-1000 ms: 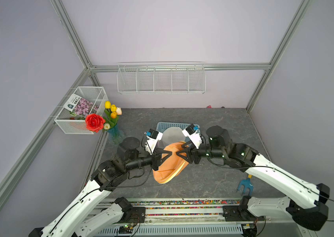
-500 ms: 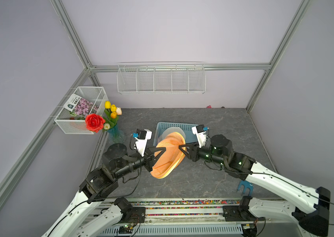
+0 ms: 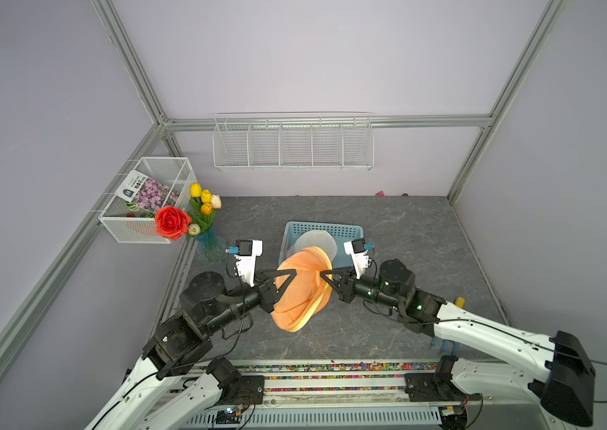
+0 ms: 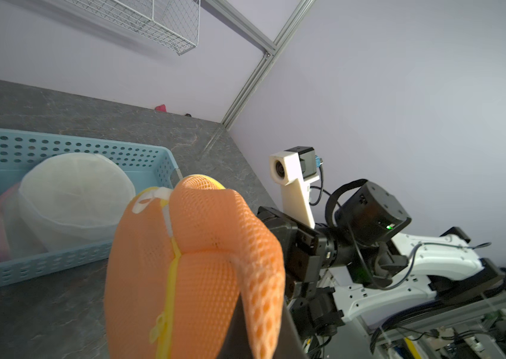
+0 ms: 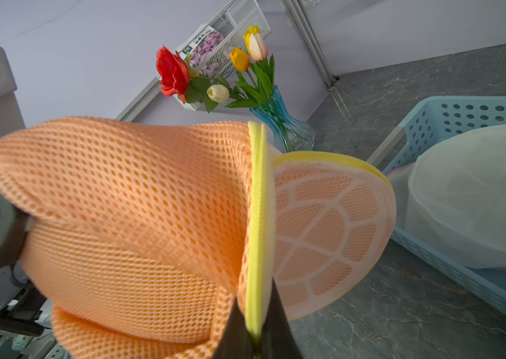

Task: Turn the laundry bag inside out
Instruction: Turn over the laundry bag.

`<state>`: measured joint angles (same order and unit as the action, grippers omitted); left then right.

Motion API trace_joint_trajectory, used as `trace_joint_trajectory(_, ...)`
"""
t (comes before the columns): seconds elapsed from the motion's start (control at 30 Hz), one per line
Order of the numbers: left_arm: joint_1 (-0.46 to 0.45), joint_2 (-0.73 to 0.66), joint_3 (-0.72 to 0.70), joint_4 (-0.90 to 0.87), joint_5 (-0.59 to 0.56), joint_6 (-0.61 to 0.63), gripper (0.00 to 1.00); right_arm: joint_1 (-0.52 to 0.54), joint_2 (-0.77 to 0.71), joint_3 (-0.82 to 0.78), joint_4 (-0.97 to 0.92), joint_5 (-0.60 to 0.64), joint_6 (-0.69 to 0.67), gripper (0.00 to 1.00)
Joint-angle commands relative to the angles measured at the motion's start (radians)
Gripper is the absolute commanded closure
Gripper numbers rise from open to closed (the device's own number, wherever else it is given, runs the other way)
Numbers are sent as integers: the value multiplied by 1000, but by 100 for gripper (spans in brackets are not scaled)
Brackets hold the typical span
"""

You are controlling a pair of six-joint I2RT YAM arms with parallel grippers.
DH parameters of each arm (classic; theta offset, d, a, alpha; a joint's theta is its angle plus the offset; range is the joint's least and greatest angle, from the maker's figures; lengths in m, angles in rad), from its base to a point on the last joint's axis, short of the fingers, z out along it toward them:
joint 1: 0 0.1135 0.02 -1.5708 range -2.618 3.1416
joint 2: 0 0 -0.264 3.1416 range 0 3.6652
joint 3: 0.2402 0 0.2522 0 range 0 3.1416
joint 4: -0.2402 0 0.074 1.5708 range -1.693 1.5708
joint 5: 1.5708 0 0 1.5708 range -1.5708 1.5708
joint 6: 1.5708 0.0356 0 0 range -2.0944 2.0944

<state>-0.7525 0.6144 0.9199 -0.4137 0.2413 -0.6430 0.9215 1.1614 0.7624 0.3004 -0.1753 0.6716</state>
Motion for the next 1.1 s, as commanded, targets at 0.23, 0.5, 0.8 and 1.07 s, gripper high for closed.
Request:
trace_joint_trajectory(0.23,6,28,66,90,-174,116,100,59,-131,0,-114,193,32,46)
trace_joint_trajectory(0.5,5,40,28,141,-391,201,100,104,-170,2,-48,174,178,47)
trace_joint_trajectory(0.8,6,54,37,178,-394,202,100,145,32,62,173,35,284,44)
trace_joint_trajectory(1.07,6,42,30,162,-462,206,100,199,-4,61,154,104,249,45)
